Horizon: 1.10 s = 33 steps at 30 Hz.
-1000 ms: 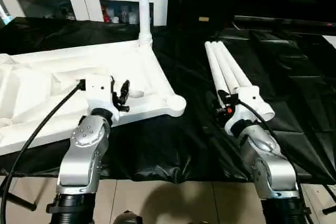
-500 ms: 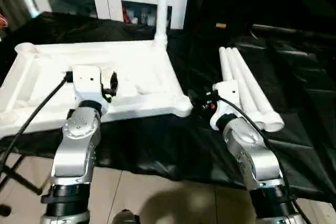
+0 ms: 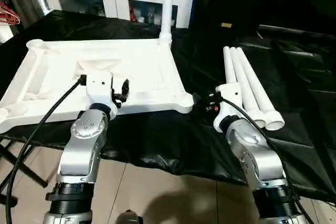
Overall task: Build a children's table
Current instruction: Rotate table base
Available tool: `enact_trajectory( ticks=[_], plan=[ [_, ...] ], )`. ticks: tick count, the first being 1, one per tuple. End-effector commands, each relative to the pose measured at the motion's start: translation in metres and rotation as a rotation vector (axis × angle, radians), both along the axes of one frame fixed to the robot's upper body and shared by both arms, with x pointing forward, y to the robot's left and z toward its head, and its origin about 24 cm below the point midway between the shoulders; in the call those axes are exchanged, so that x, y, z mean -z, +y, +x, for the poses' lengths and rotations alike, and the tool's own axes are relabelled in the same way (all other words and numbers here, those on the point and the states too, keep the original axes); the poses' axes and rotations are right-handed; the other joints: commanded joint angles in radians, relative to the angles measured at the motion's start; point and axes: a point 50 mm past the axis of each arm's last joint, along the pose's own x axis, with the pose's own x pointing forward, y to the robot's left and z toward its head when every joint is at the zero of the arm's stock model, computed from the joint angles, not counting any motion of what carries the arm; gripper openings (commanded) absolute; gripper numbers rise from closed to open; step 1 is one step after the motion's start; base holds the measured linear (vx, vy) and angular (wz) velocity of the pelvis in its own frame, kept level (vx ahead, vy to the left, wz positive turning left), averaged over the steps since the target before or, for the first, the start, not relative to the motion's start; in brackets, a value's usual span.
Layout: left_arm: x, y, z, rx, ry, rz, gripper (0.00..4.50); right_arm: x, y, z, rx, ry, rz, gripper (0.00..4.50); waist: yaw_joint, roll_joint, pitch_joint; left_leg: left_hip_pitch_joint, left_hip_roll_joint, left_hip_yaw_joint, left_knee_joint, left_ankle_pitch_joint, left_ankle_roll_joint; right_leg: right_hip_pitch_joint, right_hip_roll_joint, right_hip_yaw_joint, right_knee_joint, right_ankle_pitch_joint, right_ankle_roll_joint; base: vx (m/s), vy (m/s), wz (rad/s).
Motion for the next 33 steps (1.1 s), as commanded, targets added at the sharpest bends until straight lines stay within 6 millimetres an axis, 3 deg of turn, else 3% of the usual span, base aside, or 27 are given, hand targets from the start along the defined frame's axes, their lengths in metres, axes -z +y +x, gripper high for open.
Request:
enact_trajectory(
  ticks=[1,3,4,5,6,7,8,9,10,12,14,15,16,18,19,20,21,22,23,25,27,28,29,30,31,32,33],
  plan=[
    [-0.0009,-0.0043,-0.0020,0.031,-0.004,-0.007,3.59,-0.0021,-0.0050,0.0037,0.018,0.012,0.013,2.71,-0.012,0.011,-0.063,0.045,0.067,-0.035,-0.092,-0.495,-0.061,0.030,-0.110,0.066,-0.094,-0.381,-0.078,0.000,0.000,0.00],
    [-0.0006,-0.0037,-0.0024,0.030,-0.002,-0.002,3.59,-0.0033,-0.0039,0.0044,0.008,0.010,0.014,2.71,-0.015,0.010,-0.058,0.061,0.063,-0.032,-0.094,-0.564,-0.052,0.033,-0.109,0.059,-0.110,-0.503,-0.048,0.000,0.000,0.00],
    [-0.0006,-0.0037,-0.0024,0.030,-0.002,-0.002,3.59,-0.0033,-0.0039,0.0044,0.007,0.010,0.014,2.71,-0.021,0.012,-0.049,0.077,0.061,-0.030,-0.094,-0.623,-0.045,0.033,-0.102,0.049,-0.126,-0.593,-0.029,0.000,0.000,0.00],
    [-0.0008,-0.0029,-0.0028,0.030,-0.003,-0.002,3.59,-0.0034,-0.0029,0.0049,-0.003,0.011,0.007,2.71,-0.030,0.006,-0.040,0.107,0.057,-0.027,-0.087,-0.687,-0.041,0.028,-0.095,0.030,-0.151,-0.690,-0.011,0.000,0.000,0.00],
    [-0.0010,-0.0022,-0.0032,0.030,-0.004,-0.003,3.59,-0.0035,-0.0021,0.0053,-0.009,0.011,0.006,2.71,-0.043,0.007,-0.037,0.122,0.055,-0.029,-0.083,-0.703,-0.039,0.039,-0.093,0.013,-0.163,-0.709,0.002,0.000,0.000,0.00],
    [-0.0013,-0.0017,-0.0035,0.031,-0.005,-0.005,3.59,-0.0036,-0.0016,0.0056,-0.013,0.012,0.005,2.71,-0.045,0.012,-0.033,0.121,0.062,-0.033,-0.091,-0.723,-0.041,0.049,-0.093,0.007,-0.163,-0.701,0.004,0.000,0.000,0.00],
    [-0.0016,-0.0012,-0.0038,0.031,-0.006,-0.005,3.59,-0.0038,-0.0010,0.0059,-0.019,0.012,0.002,2.71,-0.056,0.012,-0.034,0.107,0.072,-0.039,-0.107,-0.754,-0.043,0.075,-0.090,-0.002,-0.149,-0.668,0.013,0.071,0.029,-0.20],
    [-0.0021,-0.0005,-0.0039,0.028,-0.007,-0.004,3.59,-0.0042,-0.0002,0.0065,-0.023,0.012,0.006,2.71,-0.061,0.011,-0.041,0.102,0.077,-0.043,-0.117,-0.754,-0.045,0.090,-0.095,0.008,-0.135,-0.623,0.006,0.071,0.029,-0.20],
    [-0.0023,0.0005,-0.0040,0.025,-0.006,-0.003,3.59,-0.0046,0.0008,0.0072,-0.024,0.012,0.010,2.71,-0.063,0.009,-0.042,0.105,0.072,-0.041,-0.114,-0.740,-0.046,0.088,-0.102,0.013,-0.141,-0.625,-0.004,0.079,0.017,-0.17],
    [-0.0022,0.0010,-0.0040,0.023,-0.006,-0.003,3.59,-0.0047,0.0011,0.0073,-0.025,0.012,0.010,2.71,-0.053,-0.002,-0.054,0.075,0.044,-0.017,-0.096,-0.520,-0.011,0.112,-0.128,0.040,-0.159,-0.663,-0.024,0.072,0.008,-0.12],
    [-0.0027,0.0010,-0.0037,0.025,-0.008,-0.002,3.59,-0.0045,0.0018,0.0079,-0.026,0.012,0.006,2.71,-0.045,-0.004,-0.066,0.057,0.042,-0.008,-0.096,-0.366,0.020,0.127,-0.118,0.044,-0.147,-0.576,-0.050,0.080,0.001,-0.05],
    [-0.0033,0.0009,-0.0033,0.028,-0.009,-0.001,3.59,-0.0042,0.0021,0.0082,-0.026,0.013,0.004,2.71,-0.045,-0.002,-0.069,0.061,0.045,-0.008,-0.098,-0.337,0.029,0.124,-0.111,0.042,-0.140,-0.525,-0.065,0.088,-0.002,-0.02],
    [-0.0036,0.0009,-0.0032,0.029,-0.010,-0.002,3.59,-0.0042,0.0022,0.0083,-0.026,0.013,0.004,2.71,-0.046,0.005,-0.078,0.082,0.055,-0.010,-0.101,-0.268,0.057,0.115,-0.092,0.033,-0.110,-0.324,-0.130,0.117,-0.003,0.03],
    [-0.0043,0.0009,-0.0030,0.031,-0.011,0.000,3.59,-0.0043,0.0022,0.0084,-0.025,0.012,0.000,2.71,-0.050,0.009,-0.085,0.099,0.057,-0.014,-0.096,-0.183,0.100,0.110,-0.082,0.027,-0.076,-0.125,-0.190,0.153,-0.003,0.03],
    [-0.0044,0.0009,-0.0028,0.032,-0.011,-0.001,3.59,-0.0044,0.0020,0.0082,-0.025,0.011,-0.001,2.71,-0.049,0.015,-0.087,0.102,0.054,-0.014,-0.092,-0.156,0.117,0.109,-0.081,0.025,-0.069,-0.077,-0.205,0.154,-0.005,0.04],
    [-0.0044,0.0009,-0.0027,0.032,-0.011,0.000,3.59,-0.0044,0.0017,0.0080,-0.024,0.011,-0.002,2.71,-0.048,0.011,-0.091,0.103,0.047,-0.012,-0.081,-0.096,0.158,0.112,-0.081,0.027,-0.058,0.005,-0.231,0.125,-0.008,0.05],
    [-0.0043,0.0007,-0.0025,0.034,-0.010,0.000,3.59,-0.0043,0.0011,0.0076,-0.023,0.011,-0.004,2.71,-0.042,0.005,-0.092,0.080,0.024,-0.002,-0.066,-0.047,0.188,0.131,-0.083,0.036,-0.054,0.056,-0.245,0.125,-0.008,0.05],
    [-0.0042,0.0004,-0.0025,0.036,-0.009,0.000,3.59,-0.0042,0.0006,0.0074,-0.021,0.011,-0.005,2.71,-0.037,0.002,-0.094,0.068,0.015,0.002,-0.061,-0.029,0.197,0.144,-0.085,0.042,-0.055,0.071,-0.250,0.100,-0.010,0.03],
    [-0.0040,0.0000,-0.0024,0.039,-0.008,0.000,3.59,-0.0039,-0.0002,0.0070,-0.018,0.012,-0.006,2.71,-0.030,0.002,-0.100,0.041,0.004,0.002,-0.049,0.007,0.206,0.169,-0.086,0.045,-0.055,0.089,-0.244,0.000,0.000,0.00],
    [-0.0040,-0.0013,-0.0025,0.048,-0.009,-0.002,3.59,-0.0034,-0.0015,0.0063,-0.014,0.013,-0.008,2.71,-0.031,0.005,-0.101,0.050,0.008,-0.006,-0.048,0.065,0.217,0.162,-0.067,0.035,-0.042,0.129,-0.227,0.094,-0.012,0.07],
    [-0.0041,-0.0015,-0.0024,0.050,-0.008,-0.002,3.59,-0.0033,-0.0019,0.0064,-0.009,0.014,-0.009,2.71,-0.039,0.011,-0.104,0.091,0.019,-0.026,-0.043,0.155,0.261,0.133,-0.049,0.022,-0.019,0.170,-0.201,0.126,-0.020,0.09],
    [-0.0040,-0.0014,-0.0023,0.050,-0.008,-0.003,3.59,-0.0035,-0.0016,0.0064,-0.008,0.014,-0.013,2.71,-0.062,0.011,-0.104,0.146,0.057,-0.069,-0.028,0.277,0.370,0.070,-0.047,0.016,0.018,0.167,-0.170,0.092,-0.026,0.08],
    [-0.0038,-0.0014,-0.0023,0.050,-0.007,-0.003,3.59,-0.0036,-0.0015,0.0064,-0.008,0.013,-0.013,2.71,-0.065,0.013,-0.105,0.172,0.073,-0.087,-0.014,0.351,0.406,0.034,-0.056,0.020,0.031,0.165,-0.164,0.050,-0.041,0.05],
    [-0.0037,-0.0012,-0.0023,0.049,-0.006,-0.004,3.59,-0.0038,-0.0013,0.0064,-0.008,0.012,-0.013,2.71,-0.071,-0.001,-0.111,0.174,0.075,-0.097,0.015,0.484,0.437,0.013,-0.082,0.051,0.046,0.225,-0.158,0.050,-0.041,0.05],
    [-0.0028,-0.0006,-0.0023,0.046,0.000,0.000,3.59,-0.0040,-0.0010,0.0064,-0.008,0.012,-0.016,2.71,-0.058,-0.009,-0.107,0.131,0.039,-0.073,0.033,0.531,0.411,0.039,-0.090,0.074,0.044,0.348,-0.161,0.040,-0.057,-0.02],
    [-0.0026,-0.0004,-0.0023,0.045,0.002,0.001,3.59,-0.0040,-0.0010,0.0065,-0.008,0.012,-0.017,2.71,-0.033,-0.048,-0.102,-0.029,-0.069,-0.024,0.062,0.400,0.324,0.174,-0.064,0.135,0.057,0.761,-0.106,0.000,0.000,0.00],
    [-0.0024,-0.0004,-0.0023,0.045,0.002,0.001,3.59,-0.0040,-0.0010,0.0065,-0.008,0.013,-0.018,2.71,0.000,-0.026,-0.111,-0.035,-0.041,-0.031,0.053,0.298,0.254,0.175,-0.100,0.151,0.069,0.953,-0.100,0.000,0.000,0.00]
  ],
)
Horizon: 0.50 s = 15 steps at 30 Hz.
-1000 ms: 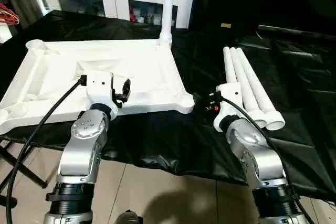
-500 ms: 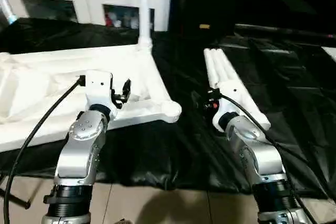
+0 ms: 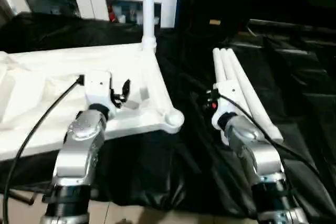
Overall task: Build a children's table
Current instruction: Rotate table base
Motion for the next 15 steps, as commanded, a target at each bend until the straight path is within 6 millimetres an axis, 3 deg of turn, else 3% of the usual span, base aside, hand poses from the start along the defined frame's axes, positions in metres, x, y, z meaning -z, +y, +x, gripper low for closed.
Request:
enact_trajectory(
  ticks=[1,2,3,4,5,6,7,8,9,11,15],
  plan=[
    [0.001,0.001,-0.001,0.001,0.011,0.007,3.59,-0.003,0.000,0.001,0.007,-0.005,-0.009,2.71,0.039,0.007,-0.087,-0.037,0.018,0.009,-0.048,0.347,0.006,0.104,-0.052,0.060,0.007,1.307,-0.069,-0.058,-0.042,0.25],
    [0.002,0.001,-0.001,0.002,0.011,0.006,3.59,-0.003,0.000,0.001,0.007,-0.003,-0.015,2.71,0.038,0.015,-0.086,-0.028,0.027,0.008,-0.050,0.355,-0.024,0.092,-0.045,0.053,0.011,1.272,-0.053,-0.065,-0.063,0.16],
    [0.002,0.001,-0.001,0.001,0.011,0.005,3.59,-0.003,0.000,0.001,0.006,-0.002,-0.019,2.71,0.037,0.028,-0.084,-0.006,0.049,0.005,-0.057,0.311,-0.054,0.066,-0.054,0.049,-0.006,1.118,-0.031,-0.065,-0.063,0.16],
    [0.002,0.002,-0.001,0.000,0.012,0.003,3.59,-0.002,0.000,0.001,0.005,-0.001,-0.021,2.71,0.037,0.026,-0.082,-0.001,0.058,0.004,-0.062,0.279,-0.076,0.063,-0.055,0.052,-0.014,1.032,-0.033,-0.065,-0.054,0.10],
    [0.002,0.002,-0.001,-0.002,0.012,0.002,3.59,-0.002,0.000,0.001,0.004,0.000,-0.022,2.71,0.035,0.024,-0.071,0.005,0.068,-0.001,-0.083,0.195,-0.122,0.058,-0.060,0.049,-0.032,0.849,-0.043,-0.088,-0.038,0.05],
    [0.002,0.002,-0.001,-0.003,0.012,0.001,3.59,-0.002,0.000,0.001,0.004,0.000,-0.023,2.71,0.033,0.025,-0.066,0.011,0.073,-0.003,-0.093,0.141,-0.140,0.054,-0.064,0.047,-0.045,0.742,-0.050,-0.088,-0.038,0.05],
    [0.002,0.003,-0.002,-0.005,0.013,0.000,3.59,-0.002,0.001,0.002,0.004,0.002,-0.024,2.71,0.033,0.025,-0.061,0.026,0.080,-0.004,-0.104,0.045,-0.159,0.048,-0.073,0.050,-0.065,0.544,-0.066,-0.106,-0.031,0.06],
    [0.002,0.003,-0.002,-0.005,0.014,0.001,3.59,-0.002,0.001,0.002,0.006,0.004,-0.026,2.71,0.034,0.028,-0.057,0.031,0.083,-0.004,-0.111,0.001,-0.166,0.043,-0.075,0.051,-0.073,0.445,-0.080,-0.109,-0.013,0.07],
    [0.002,0.003,-0.002,-0.005,0.014,0.002,3.59,-0.002,0.001,0.003,0.009,0.006,-0.028,2.71,0.037,0.025,-0.048,0.039,0.086,0.002,-0.128,-0.092,-0.169,0.038,-0.083,0.052,-0.097,0.203,-0.113,-0.109,-0.013,0.07],
    [0.002,0.003,-0.002,-0.007,0.017,0.003,3.59,-0.002,0.001,0.005,0.019,0.029,-0.031,2.71,0.041,0.026,-0.042,0.043,0.085,0.009,-0.138,-0.151,-0.160,0.029,-0.088,0.056,-0.115,0.042,-0.126,-0.085,0.006,0.05],
    [0.001,0.003,-0.001,0.024,0.012,0.020,3.64,-0.004,0.004,0.013,0.020,0.076,0.000,2.89,0.038,0.026,-0.043,0.032,0.084,0.011,-0.143,-0.167,-0.154,0.020,-0.094,0.056,-0.125,-0.090,-0.126,-0.092,0.014,0.03]
  ],
)
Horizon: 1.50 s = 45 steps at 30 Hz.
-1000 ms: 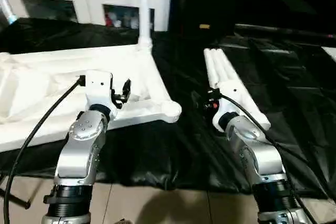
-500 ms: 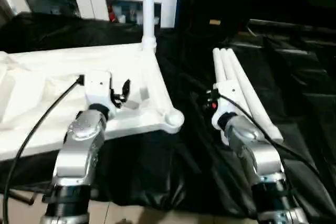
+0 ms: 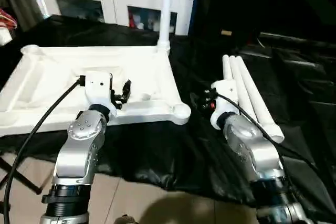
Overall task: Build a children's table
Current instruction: Rotate table base, then pick table leg
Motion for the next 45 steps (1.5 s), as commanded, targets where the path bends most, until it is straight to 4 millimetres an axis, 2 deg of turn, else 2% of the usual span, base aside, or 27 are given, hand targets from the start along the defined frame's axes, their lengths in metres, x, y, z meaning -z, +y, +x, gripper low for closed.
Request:
enact_trajectory(
  ticks=[1,5,9,10,11,12,14,15,16,19,21,22,25,26,38,45],
  plan=[
    [-0.002,-0.002,0.000,0.034,-0.002,0.018,3.67,-0.002,-0.006,0.007,0.045,0.026,0.001,3.00,-0.006,0.018,-0.048,0.015,0.040,-0.014,-0.088,-0.224,-0.053,0.014,-0.108,0.056,-0.111,-0.136,-0.115,-0.063,0.010,-0.01],
    [-0.004,-0.003,0.001,0.101,0.002,0.021,4.00,-0.002,-0.017,0.017,0.121,0.054,-0.034,3.33,-0.001,0.018,-0.056,0.009,0.034,-0.009,-0.084,-0.172,-0.061,0.007,-0.103,0.055,-0.104,-0.058,-0.109,-0.020,0.003,0.00],
    [-0.007,-0.017,-0.008,0.391,0.019,0.074,4.19,-0.006,-0.039,0.032,0.260,0.102,-0.088,3.59,0.003,0.009,-0.062,0.003,0.028,-0.005,-0.082,-0.118,-0.062,0.006,-0.097,0.052,-0.092,0.041,-0.104,0.000,0.000,0.00],
    [-0.008,-0.019,-0.010,0.436,0.020,0.087,4.40,-0.007,-0.042,0.034,0.277,0.109,-0.095,3.78,0.002,0.013,-0.065,-0.002,0.028,-0.003,-0.079,-0.085,-0.065,0.008,-0.096,0.050,-0.086,0.103,-0.104,0.000,0.000,0.00],
    [-0.008,-0.021,-0.013,0.488,0.025,0.096,4.40,-0.007,-0.046,0.035,0.295,0.120,-0.099,3.78,0.002,0.008,-0.066,-0.003,0.027,-0.002,-0.078,-0.072,-0.062,0.010,-0.096,0.050,-0.085,0.125,-0.105,0.000,0.000,0.00],
    [-0.007,-0.024,-0.019,0.569,0.042,0.105,4.44,-0.008,-0.052,0.038,0.326,0.139,-0.110,3.86,0.005,0.007,-0.071,-0.009,0.025,-0.002,-0.075,-0.024,-0.056,0.017,-0.095,0.049,-0.077,0.191,-0.099,0.000,0.000,0.00],
    [-0.006,-0.028,-0.026,0.657,0.069,0.107,4.49,-0.009,-0.057,0.041,0.357,0.159,-0.120,4.05,0.002,0.006,-0.077,-0.013,0.021,0.001,-0.069,0.026,-0.052,0.018,-0.089,0.047,-0.068,0.280,-0.099,0.000,0.000,0.00],
    [-0.006,-0.030,-0.031,0.715,0.093,0.110,4.50,-0.009,-0.061,0.043,0.378,0.169,-0.130,4.17,0.000,0.013,-0.077,-0.014,0.020,0.002,-0.066,0.025,-0.055,0.014,-0.085,0.046,-0.066,0.306,-0.101,0.000,0.000,0.00],
    [-0.005,-0.030,-0.032,0.721,0.096,0.110,4.50,-0.009,-0.062,0.044,0.381,0.170,-0.131,4.24,-0.001,0.011,-0.074,-0.015,0.020,0.004,-0.068,0.015,-0.057,0.014,-0.084,0.045,-0.069,0.309,-0.103,0.000,0.000,0.00],
    [-0.003,-0.033,-0.037,0.781,0.124,0.110,4.50,-0.005,-0.068,0.046,0.413,0.223,-0.155,4.42,-0.003,0.013,-0.072,-0.012,0.021,0.004,-0.070,-0.015,-0.065,0.015,-0.084,0.045,-0.073,0.275,-0.104,0.000,0.000,0.00],
    [-0.003,-0.033,-0.038,0.794,0.128,0.112,4.50,-0.002,-0.069,0.046,0.418,0.250,-0.158,4.42,-0.004,0.012,-0.069,-0.012,0.023,0.004,-0.073,-0.041,-0.071,0.016,-0.087,0.046,-0.076,0.234,-0.110,0.000,0.000,0.00],
    [-0.003,-0.034,-0.038,0.803,0.130,0.117,4.50,0.000,-0.069,0.046,0.410,0.286,-0.156,4.42,-0.004,0.017,-0.068,-0.012,0.024,0.003,-0.074,-0.050,-0.074,0.015,-0.087,0.045,-0.077,0.218,-0.111,0.000,0.000,0.00],
    [-0.003,-0.033,-0.037,0.810,0.134,0.122,4.50,0.005,-0.066,0.046,0.371,0.342,-0.137,4.42,-0.005,0.019,-0.068,-0.011,0.024,0.003,-0.075,-0.064,-0.078,0.015,-0.088,0.046,-0.078,0.198,-0.114,0.000,0.000,0.00],
    [-0.004,-0.033,-0.037,0.811,0.135,0.122,4.50,0.005,-0.065,0.046,0.365,0.349,-0.131,4.42,-0.006,0.016,-0.067,-0.012,0.025,0.003,-0.076,-0.074,-0.078,0.015,-0.088,0.046,-0.080,0.187,-0.115,0.000,0.000,0.00],
    [-0.001,-0.032,-0.038,0.810,0.142,0.144,4.50,0.017,-0.061,0.043,0.359,0.499,-0.080,4.42,-0.004,0.016,-0.068,-0.011,0.026,0.003,-0.076,-0.057,-0.079,0.015,-0.089,0.046,-0.078,0.202,-0.120,0.000,0.000,0.00],
    [-0.001,-0.031,-0.038,0.812,0.141,0.155,4.50,0.024,-0.061,0.040,0.357,0.581,0.031,3.74,-0.004,0.016,-0.066,-0.010,0.028,0.003,-0.078,-0.081,-0.082,0.013,-0.091,0.046,-0.081,0.161,-0.125,0.000,0.000,0.00]
  ],
)
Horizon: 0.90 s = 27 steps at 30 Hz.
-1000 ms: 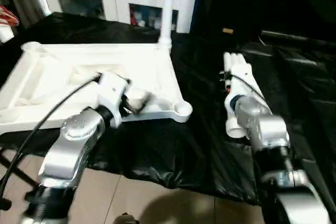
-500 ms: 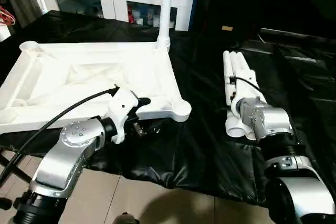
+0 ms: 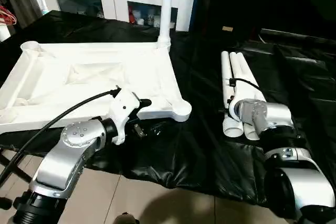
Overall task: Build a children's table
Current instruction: Pick table leg
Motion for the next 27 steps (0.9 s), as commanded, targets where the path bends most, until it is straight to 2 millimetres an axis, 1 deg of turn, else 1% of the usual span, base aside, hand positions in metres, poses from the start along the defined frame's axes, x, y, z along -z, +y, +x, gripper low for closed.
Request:
enact_trajectory(
  ticks=[1,3,4,5,6,7,9,10,11,14,16,21,23,25,26,27],
  plan=[
    [-0.002,-0.002,-0.001,0.021,-0.016,0.017,4.50,0.008,-0.001,-0.004,0.013,0.062,0.047,3.64,-0.005,0.018,-0.065,0.015,0.027,0.000,-0.066,-0.112,-0.080,0.042,-0.090,0.048,-0.080,0.142,-0.128,0.000,0.000,0.00],
    [-0.002,-0.001,0.000,0.020,-0.017,0.020,4.50,0.009,-0.002,-0.004,0.021,0.076,0.070,3.51,-0.005,0.019,-0.066,0.014,0.027,0.000,-0.067,-0.111,-0.080,0.042,-0.090,0.048,-0.080,0.141,-0.129,0.000,0.000,0.00],
    [-0.002,-0.001,0.000,0.020,-0.019,0.022,4.50,0.010,-0.002,-0.004,0.025,0.081,0.082,3.30,-0.005,0.018,-0.066,0.015,0.028,0.000,-0.067,-0.113,-0.080,0.042,-0.091,0.048,-0.080,0.138,-0.132,0.000,0.000,0.00],
    [-0.002,0.000,0.000,0.018,-0.020,0.023,4.50,0.010,-0.003,-0.004,0.029,0.083,0.090,3.30,-0.005,0.017,-0.065,0.014,0.028,0.000,-0.067,-0.114,-0.080,0.041,-0.092,0.048,-0.081,0.135,-0.133,0.000,0.000,0.00],
    [-0.002,0.000,0.000,0.016,-0.023,0.027,4.50,0.011,-0.004,-0.004,0.039,0.085,0.103,3.13,-0.004,0.017,-0.065,0.014,0.027,0.000,-0.067,-0.111,-0.080,0.043,-0.093,0.048,-0.081,0.135,-0.133,0.000,0.000,0.00],
    [-0.002,0.001,0.001,0.014,-0.024,0.029,4.50,0.011,-0.004,-0.004,0.047,0.085,0.115,3.13,-0.004,0.017,-0.065,0.014,0.028,0.000,-0.067,-0.112,-0.080,0.042,-0.092,0.048,-0.081,0.134,-0.133,0.000,0.000,0.00],
    [-0.002,0.001,0.001,0.011,-0.026,0.032,4.50,0.011,-0.005,-0.004,0.054,0.084,0.126,2.90,-0.004,0.017,-0.065,0.015,0.028,0.000,-0.068,-0.117,-0.079,0.041,-0.092,0.048,-0.082,0.127,-0.131,0.000,0.000,0.00],
    [-0.002,0.002,0.001,0.007,-0.028,0.034,4.50,0.011,-0.006,-0.003,0.060,0.082,0.132,2.90,-0.005,0.016,-0.065,0.014,0.028,0.000,-0.068,-0.118,-0.079,0.041,-0.092,0.047,-0.081,0.123,-0.132,0.000,0.000,0.00],
    [-0.002,0.003,0.002,0.001,-0.033,0.038,4.50,0.011,-0.007,-0.003,0.068,0.077,0.147,2.74,-0.005,0.017,-0.065,0.015,0.029,0.000,-0.068,-0.120,-0.079,0.040,-0.093,0.047,-0.081,0.119,-0.134,0.000,0.000,0.00],
    [-0.003,0.004,0.004,-0.012,-0.046,0.043,4.50,0.010,-0.007,-0.002,0.074,0.067,0.165,2.50,-0.005,0.017,-0.064,0.014,0.029,0.000,-0.068,-0.118,-0.078,0.040,-0.092,0.047,-0.082,0.120,-0.134,0.000,0.000,0.00],
    [-0.006,0.007,0.009,-0.050,-0.082,0.037,4.50,0.008,-0.006,0.000,0.071,0.046,0.199,2.41,-0.004,0.018,-0.066,0.014,0.028,0.000,-0.067,-0.115,-0.075,0.041,-0.092,0.047,-0.082,0.130,-0.138,0.000,0.000,0.00],
    [-0.014,0.010,0.019,-0.110,-0.121,0.011,4.50,0.005,-0.008,0.001,0.070,0.021,0.233,1.90,-0.003,0.017,-0.067,0.012,0.028,0.000,-0.066,-0.098,-0.071,0.043,-0.092,0.047,-0.080,0.154,-0.143,0.000,0.000,0.00],
    [-0.019,0.009,0.024,-0.127,-0.133,-0.021,4.50,0.002,-0.008,0.002,0.062,-0.006,0.266,1.86,-0.001,0.016,-0.068,0.012,0.028,0.001,-0.065,-0.092,-0.067,0.044,-0.093,0.047,-0.080,0.167,-0.147,0.000,0.000,0.00],
    [-0.027,0.006,0.032,-0.152,-0.148,-0.071,4.50,-0.005,-0.007,0.005,0.038,-0.078,0.324,1.84,0.002,0.015,-0.068,0.013,0.029,0.001,-0.064,-0.089,-0.062,0.044,-0.095,0.047,-0.079,0.176,-0.152,0.000,0.000,0.00],
    [-0.027,0.006,0.032,-0.152,-0.148,-0.071,4.50,-0.005,-0.007,0.005,0.038,-0.078,0.324,1.84,0.003,0.015,-0.069,0.012,0.030,0.001,-0.064,-0.086,-0.059,0.045,-0.095,0.046,-0.078,0.184,-0.154,0.000,0.000,0.00],
    [-0.033,0.002,0.039,-0.177,-0.148,-0.118,4.50,-0.012,-0.006,0.007,0.017,-0.139,0.381,1.84,0.003,0.013,-0.070,0.010,0.029,0.000,-0.064,-0.079,-0.057,0.047,-0.095,0.046,-0.077,0.191,-0.156,0.000,0.000,0.00]
  ],
)
